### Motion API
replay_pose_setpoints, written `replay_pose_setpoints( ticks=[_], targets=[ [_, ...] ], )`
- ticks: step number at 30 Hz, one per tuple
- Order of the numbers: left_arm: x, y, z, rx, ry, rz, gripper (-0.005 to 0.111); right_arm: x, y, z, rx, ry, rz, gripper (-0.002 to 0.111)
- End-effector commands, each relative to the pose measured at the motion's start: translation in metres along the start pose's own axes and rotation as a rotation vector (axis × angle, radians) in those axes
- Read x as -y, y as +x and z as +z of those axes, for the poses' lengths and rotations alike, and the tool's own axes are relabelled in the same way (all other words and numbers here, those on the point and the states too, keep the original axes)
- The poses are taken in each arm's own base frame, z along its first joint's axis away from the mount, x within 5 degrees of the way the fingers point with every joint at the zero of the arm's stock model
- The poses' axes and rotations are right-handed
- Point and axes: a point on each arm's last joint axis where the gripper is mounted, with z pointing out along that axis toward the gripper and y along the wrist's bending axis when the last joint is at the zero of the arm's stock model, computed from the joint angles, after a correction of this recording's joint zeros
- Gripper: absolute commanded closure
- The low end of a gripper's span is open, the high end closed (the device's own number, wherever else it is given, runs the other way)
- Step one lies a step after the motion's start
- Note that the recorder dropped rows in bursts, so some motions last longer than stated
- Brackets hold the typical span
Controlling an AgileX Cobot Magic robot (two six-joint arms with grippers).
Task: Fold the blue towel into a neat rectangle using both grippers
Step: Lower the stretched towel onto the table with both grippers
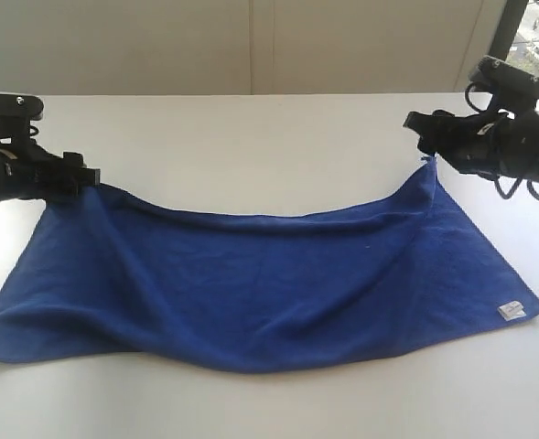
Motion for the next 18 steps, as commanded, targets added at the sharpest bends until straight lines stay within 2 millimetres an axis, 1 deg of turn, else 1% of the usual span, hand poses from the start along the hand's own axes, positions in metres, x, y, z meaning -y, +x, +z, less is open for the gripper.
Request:
replay_pose_setpoints(
  ticks=[1,3,5,6,9,12,13,16,17,18],
  targets=[
    [0.001,-0.015,-0.027,-0.041,0.047,0.072,0.032,-0.008,-0.014,-0.028,-0.066,-0.026,-0.146,0.047],
    [0.004,-0.016,-0.038,-0.101,0.086,0.085,0.036,-0.011,-0.016,-0.040,-0.124,-0.039,-0.212,0.052],
    [0.006,-0.013,-0.048,-0.190,0.134,0.118,0.047,-0.013,-0.013,-0.050,-0.204,-0.052,-0.269,0.060],
    [0.008,-0.011,-0.051,-0.232,0.154,0.139,0.052,-0.014,-0.013,-0.056,-0.239,-0.061,-0.297,0.067],
    [0.011,-0.001,-0.060,-0.370,0.207,0.159,0.077,-0.014,-0.006,-0.064,-0.349,-0.075,-0.355,0.088],
    [0.014,0.011,-0.067,-0.508,0.255,0.163,0.102,-0.011,0.001,-0.068,-0.443,-0.076,-0.402,0.107],
    [0.014,0.013,-0.068,-0.534,0.265,0.166,0.106,-0.011,0.004,-0.069,-0.473,-0.076,-0.404,0.108],
    [0.015,0.018,-0.072,-0.599,0.288,0.165,0.107,-0.009,0.011,-0.072,-0.550,-0.075,-0.411,0.108],
    [0.016,0.021,-0.077,-0.642,0.305,0.167,0.107,-0.005,0.018,-0.074,-0.598,-0.068,-0.421,0.108],
    [0.016,0.023,-0.080,-0.654,0.309,0.167,0.107,-0.004,0.021,-0.075,-0.613,-0.065,-0.420,0.108]
  ],
)
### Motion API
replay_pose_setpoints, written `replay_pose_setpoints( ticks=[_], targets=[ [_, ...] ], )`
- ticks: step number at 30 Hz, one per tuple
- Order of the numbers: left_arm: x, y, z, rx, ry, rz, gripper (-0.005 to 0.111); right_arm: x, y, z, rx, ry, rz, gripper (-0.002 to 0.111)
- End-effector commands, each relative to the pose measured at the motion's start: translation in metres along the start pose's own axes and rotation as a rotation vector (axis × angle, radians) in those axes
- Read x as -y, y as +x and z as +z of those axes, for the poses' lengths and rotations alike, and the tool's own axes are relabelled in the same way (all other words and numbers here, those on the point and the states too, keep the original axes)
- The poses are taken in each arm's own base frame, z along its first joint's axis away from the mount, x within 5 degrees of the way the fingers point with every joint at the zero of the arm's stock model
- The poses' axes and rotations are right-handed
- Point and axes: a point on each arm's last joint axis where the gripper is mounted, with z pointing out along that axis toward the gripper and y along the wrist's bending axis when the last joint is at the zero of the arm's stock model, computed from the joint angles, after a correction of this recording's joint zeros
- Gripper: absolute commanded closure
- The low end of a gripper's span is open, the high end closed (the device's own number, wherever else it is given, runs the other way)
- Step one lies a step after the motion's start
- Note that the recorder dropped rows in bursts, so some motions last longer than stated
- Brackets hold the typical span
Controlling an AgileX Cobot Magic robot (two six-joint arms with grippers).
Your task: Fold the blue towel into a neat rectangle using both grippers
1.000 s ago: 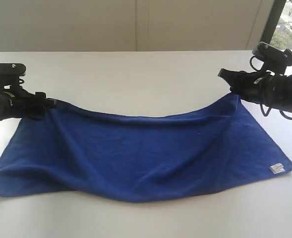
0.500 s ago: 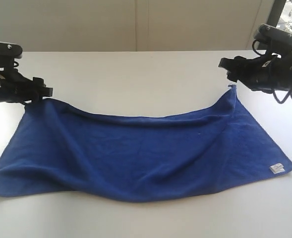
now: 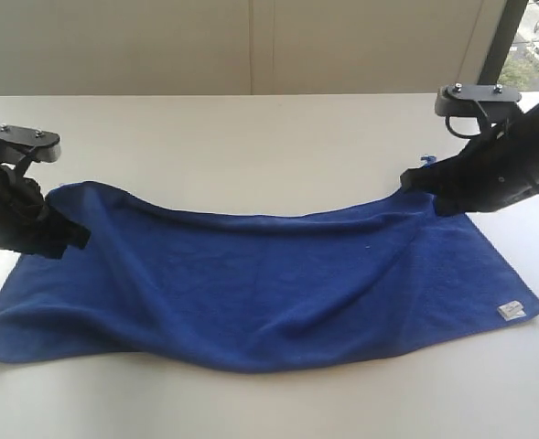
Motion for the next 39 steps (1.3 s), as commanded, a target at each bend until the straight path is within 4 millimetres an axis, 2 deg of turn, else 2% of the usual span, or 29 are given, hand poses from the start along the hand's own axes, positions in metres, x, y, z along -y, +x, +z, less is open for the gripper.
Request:
replay_pose_setpoints(
  ticks=[1,6,8,11,15,19,23,34,39],
  targets=[
    [0.006,0.017,-0.007,-0.091,0.041,0.003,0.107,0.002,0.018,0.000,-0.091,0.002,-0.020,0.108],
    [0.014,0.055,-0.014,-0.134,0.048,-0.009,0.107,0.003,0.046,-0.004,-0.091,0.017,0.027,0.108],
    [0.016,0.072,-0.010,-0.162,0.047,-0.017,0.107,0.004,0.055,0.000,-0.089,0.022,0.037,0.108],
    [0.015,0.082,-0.003,-0.156,0.034,-0.032,0.107,0.006,0.062,0.004,-0.070,0.035,0.045,0.108],
    [0.014,0.086,0.005,-0.148,0.017,-0.040,0.107,0.009,0.070,0.009,-0.047,0.055,0.059,0.108],
    [0.013,0.091,0.015,-0.208,0.028,-0.038,0.107,0.013,0.082,0.034,-0.136,0.064,0.070,0.108],
    [0.013,0.095,0.015,-0.250,0.030,-0.002,0.107,0.015,0.088,0.046,-0.179,0.071,0.069,0.108],
    [0.010,0.105,0.012,-0.363,0.015,0.101,0.107,0.029,0.097,0.045,-0.267,0.207,0.138,0.108],
    [0.008,0.112,0.008,-0.446,0.011,0.164,0.107,0.029,0.101,0.043,-0.306,0.216,0.151,0.108]
  ],
)
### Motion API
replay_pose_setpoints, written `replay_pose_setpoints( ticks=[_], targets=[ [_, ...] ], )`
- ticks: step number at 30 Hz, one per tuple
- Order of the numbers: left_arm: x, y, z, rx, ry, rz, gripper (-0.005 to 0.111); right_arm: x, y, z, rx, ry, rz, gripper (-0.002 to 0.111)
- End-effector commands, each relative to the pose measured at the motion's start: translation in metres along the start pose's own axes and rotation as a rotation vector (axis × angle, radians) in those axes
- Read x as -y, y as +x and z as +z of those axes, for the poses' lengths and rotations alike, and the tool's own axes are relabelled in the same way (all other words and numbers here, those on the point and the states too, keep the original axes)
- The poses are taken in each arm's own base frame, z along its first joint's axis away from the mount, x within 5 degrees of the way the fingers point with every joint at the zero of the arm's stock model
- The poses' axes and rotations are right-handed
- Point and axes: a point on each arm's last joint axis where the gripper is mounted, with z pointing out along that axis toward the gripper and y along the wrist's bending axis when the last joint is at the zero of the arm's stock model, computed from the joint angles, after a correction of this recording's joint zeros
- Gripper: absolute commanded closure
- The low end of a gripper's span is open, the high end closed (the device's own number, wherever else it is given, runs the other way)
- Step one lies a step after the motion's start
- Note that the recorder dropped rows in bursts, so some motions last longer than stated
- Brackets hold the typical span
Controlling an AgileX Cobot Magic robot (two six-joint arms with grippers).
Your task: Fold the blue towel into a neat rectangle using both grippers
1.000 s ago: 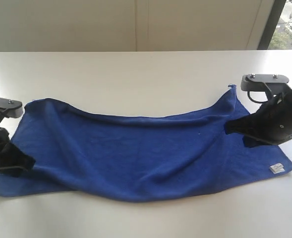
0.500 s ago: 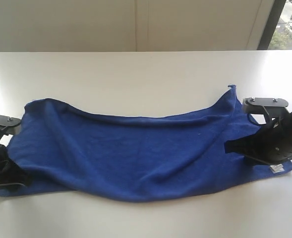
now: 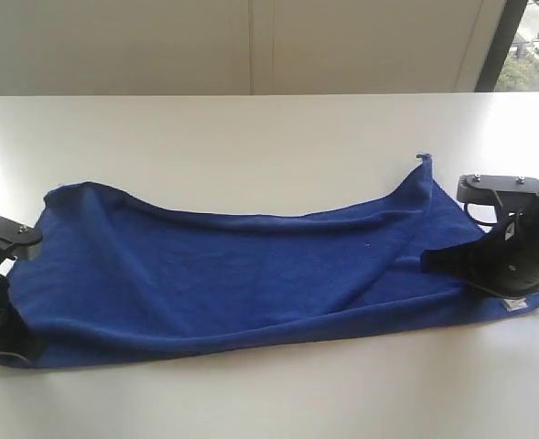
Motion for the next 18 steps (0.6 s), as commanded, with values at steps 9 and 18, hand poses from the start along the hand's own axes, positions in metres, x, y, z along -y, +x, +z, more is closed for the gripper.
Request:
replay_pose_setpoints(
  ticks=[9,18],
  targets=[
    [0.002,0.006,-0.006,-0.193,0.055,0.041,0.107,0.006,0.010,-0.013,-0.064,0.039,-0.011,0.108],
    [0.001,-0.019,-0.047,-0.111,0.070,0.032,0.107,-0.004,-0.007,-0.067,0.167,-0.019,-0.027,0.108]
  ],
)
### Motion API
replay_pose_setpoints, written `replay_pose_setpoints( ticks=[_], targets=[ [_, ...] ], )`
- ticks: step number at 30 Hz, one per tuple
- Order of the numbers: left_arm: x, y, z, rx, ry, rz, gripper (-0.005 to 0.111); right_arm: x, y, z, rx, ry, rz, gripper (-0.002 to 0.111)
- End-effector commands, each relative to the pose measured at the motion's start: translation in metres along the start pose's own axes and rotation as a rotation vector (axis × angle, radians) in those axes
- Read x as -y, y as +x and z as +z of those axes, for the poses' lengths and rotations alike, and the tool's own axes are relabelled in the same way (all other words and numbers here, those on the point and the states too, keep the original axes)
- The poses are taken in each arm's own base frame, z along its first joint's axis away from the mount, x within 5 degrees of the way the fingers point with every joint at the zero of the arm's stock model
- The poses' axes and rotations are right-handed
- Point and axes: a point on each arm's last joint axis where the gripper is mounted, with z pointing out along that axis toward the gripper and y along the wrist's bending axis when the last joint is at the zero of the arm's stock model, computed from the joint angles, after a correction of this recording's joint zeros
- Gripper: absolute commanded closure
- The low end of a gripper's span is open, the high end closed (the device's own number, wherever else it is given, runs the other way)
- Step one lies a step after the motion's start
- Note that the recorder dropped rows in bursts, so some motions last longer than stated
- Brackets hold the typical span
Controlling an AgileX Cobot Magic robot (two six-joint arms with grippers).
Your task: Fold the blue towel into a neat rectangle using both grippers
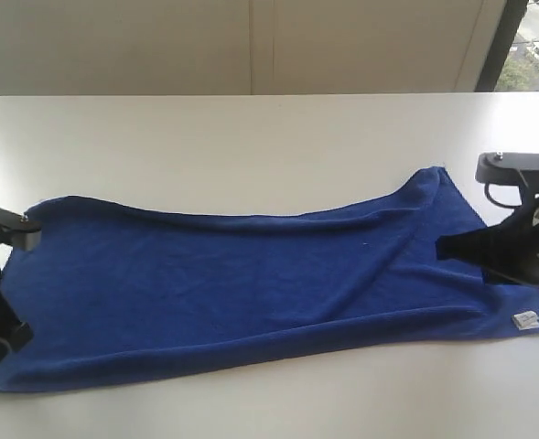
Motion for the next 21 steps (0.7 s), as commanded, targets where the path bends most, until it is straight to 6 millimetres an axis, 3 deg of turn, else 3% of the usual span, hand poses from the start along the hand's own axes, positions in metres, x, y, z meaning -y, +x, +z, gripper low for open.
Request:
replay_pose_setpoints(
  ticks=[1,5,9,13,15,21],
  targets=[
    [0.002,-0.006,-0.028,0.095,-0.014,0.000,0.107,-0.003,-0.013,-0.021,0.097,-0.020,-0.010,0.108],
    [-0.006,-0.027,-0.048,0.391,-0.128,-0.052,0.107,-0.008,-0.041,-0.030,0.229,-0.048,-0.014,0.108],
    [-0.015,-0.046,-0.043,0.531,-0.171,-0.112,0.107,-0.010,-0.061,-0.022,0.269,-0.054,-0.008,0.108],
    [-0.028,-0.074,-0.017,0.493,-0.160,-0.141,0.107,-0.002,-0.096,0.014,0.226,-0.024,0.033,0.108],
    [-0.039,-0.091,-0.014,0.526,-0.172,-0.167,0.107,0.000,-0.108,0.030,0.194,-0.011,0.019,0.108],
    [-0.064,-0.113,-0.005,0.553,-0.185,-0.241,0.107,-0.002,-0.123,0.060,0.165,-0.005,0.004,0.108]
  ],
)
